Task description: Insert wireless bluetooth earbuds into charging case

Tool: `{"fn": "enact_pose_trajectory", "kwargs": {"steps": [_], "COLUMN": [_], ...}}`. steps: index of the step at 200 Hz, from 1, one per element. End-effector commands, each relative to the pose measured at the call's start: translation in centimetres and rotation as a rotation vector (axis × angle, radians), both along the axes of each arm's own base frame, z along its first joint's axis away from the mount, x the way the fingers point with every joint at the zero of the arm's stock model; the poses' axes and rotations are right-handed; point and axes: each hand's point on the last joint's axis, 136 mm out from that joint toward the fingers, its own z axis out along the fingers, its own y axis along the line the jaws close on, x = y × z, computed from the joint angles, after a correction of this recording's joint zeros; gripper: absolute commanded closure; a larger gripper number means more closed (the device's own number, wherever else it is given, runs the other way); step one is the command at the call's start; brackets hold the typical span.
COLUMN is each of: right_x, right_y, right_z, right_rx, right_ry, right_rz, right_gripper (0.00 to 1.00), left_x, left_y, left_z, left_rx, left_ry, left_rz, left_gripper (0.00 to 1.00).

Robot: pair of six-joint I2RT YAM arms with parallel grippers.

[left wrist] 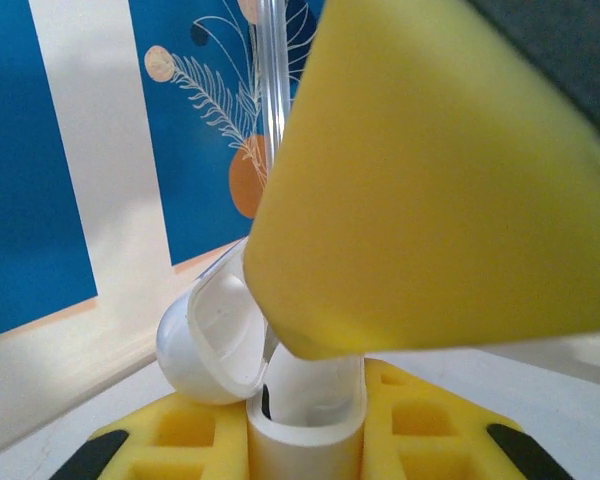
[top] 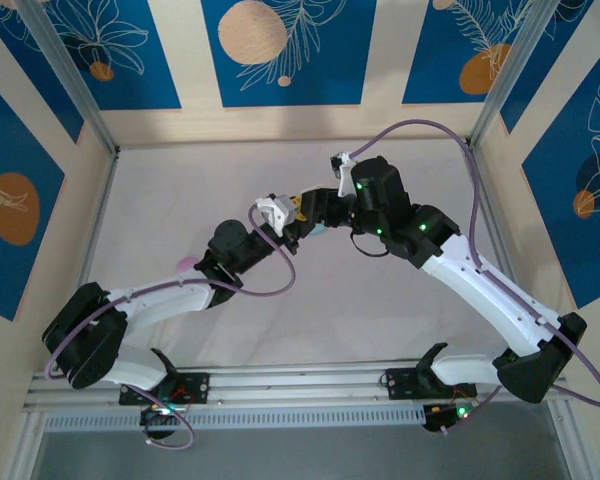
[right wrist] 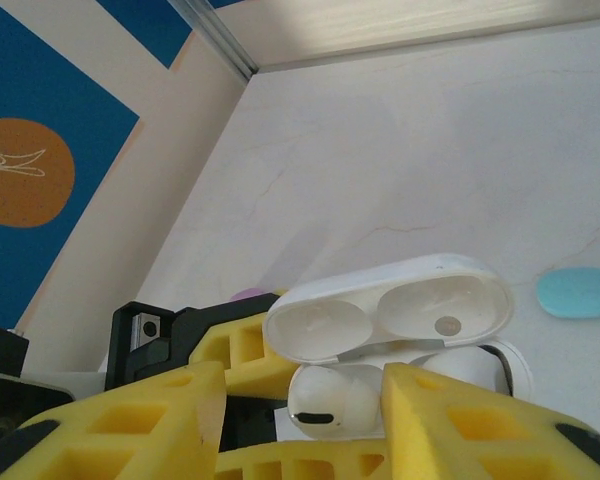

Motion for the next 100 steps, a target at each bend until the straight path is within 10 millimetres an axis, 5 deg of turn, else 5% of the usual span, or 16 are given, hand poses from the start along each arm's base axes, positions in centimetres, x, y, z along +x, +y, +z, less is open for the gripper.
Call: {"fn": "enact_pose_trajectory", "kwargs": {"steps": [1, 100], "right_x": [-0.1, -1.1], "right_y": [-0.3, -0.5], "right_z": [1.3, 5.7], "right_rx": [0.019, 0.106], "right_ry": [-0.008, -0.108], "right_rz": [0.004, 0.074], "right_gripper": [0.53, 0.51], "left_x": [-0.8, -0.9], "left_y": [0.2, 0.0], "left_z": [3.4, 1.6], "left_rx": [-0.084, -0.016], "left_ry": [-0.074, -0.063], "left_rz": [-0.014, -0.015], "left_gripper": [0.77, 0.77]}}
